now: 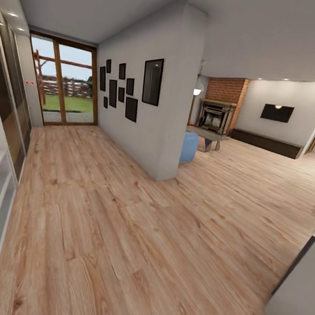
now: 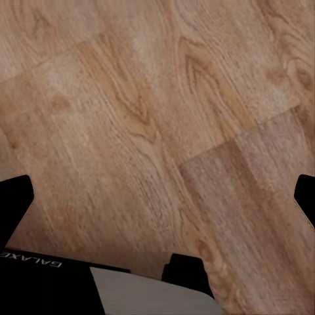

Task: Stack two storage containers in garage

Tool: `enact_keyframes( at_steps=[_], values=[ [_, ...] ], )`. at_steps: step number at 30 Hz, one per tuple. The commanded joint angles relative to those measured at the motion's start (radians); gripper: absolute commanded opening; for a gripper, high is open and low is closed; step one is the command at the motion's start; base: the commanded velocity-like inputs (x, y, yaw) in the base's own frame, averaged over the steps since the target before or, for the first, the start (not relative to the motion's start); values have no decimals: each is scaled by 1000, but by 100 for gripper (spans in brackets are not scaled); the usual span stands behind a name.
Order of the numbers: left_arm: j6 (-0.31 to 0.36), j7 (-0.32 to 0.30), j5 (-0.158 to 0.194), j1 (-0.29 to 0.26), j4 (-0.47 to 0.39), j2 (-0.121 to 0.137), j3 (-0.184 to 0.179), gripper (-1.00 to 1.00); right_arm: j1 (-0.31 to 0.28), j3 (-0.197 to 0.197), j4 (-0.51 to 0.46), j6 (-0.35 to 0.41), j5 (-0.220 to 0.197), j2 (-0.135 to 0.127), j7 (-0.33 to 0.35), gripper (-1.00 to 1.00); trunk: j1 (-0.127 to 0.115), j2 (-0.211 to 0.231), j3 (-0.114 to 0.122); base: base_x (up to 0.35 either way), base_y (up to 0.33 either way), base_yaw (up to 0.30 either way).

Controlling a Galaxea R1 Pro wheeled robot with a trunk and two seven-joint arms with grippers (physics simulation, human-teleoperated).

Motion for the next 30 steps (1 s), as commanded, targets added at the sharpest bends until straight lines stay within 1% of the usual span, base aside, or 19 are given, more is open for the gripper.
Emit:
enact_keyframes(
  at_steps=[1, 10, 19, 30],
  values=[
    [-6, 0, 8, -1, 3, -1, -8, 100, -1, 0, 0, -1, 7, 0, 1, 100, 1, -1, -2, 338, 2, 0],
    [-6, 0, 8, -1, 3, -1, -8, 100, -1, -1, 0, -3, 6, -2, 3, 100, 1, -1, -12, 339, 1, 0],
    [-6, 0, 8, -1, 4, -1, -8, 100, -1, -2, -1, -3, 4, -4, 7, 100, 1, -1, -15, 339, 0, -3],
    [-6, 0, 8, -1, 4, -1, -8, 100, -1, -2, -1, -3, 3, -5, 8, 100, 1, -1, -15, 339, 0, -74]
  ],
)
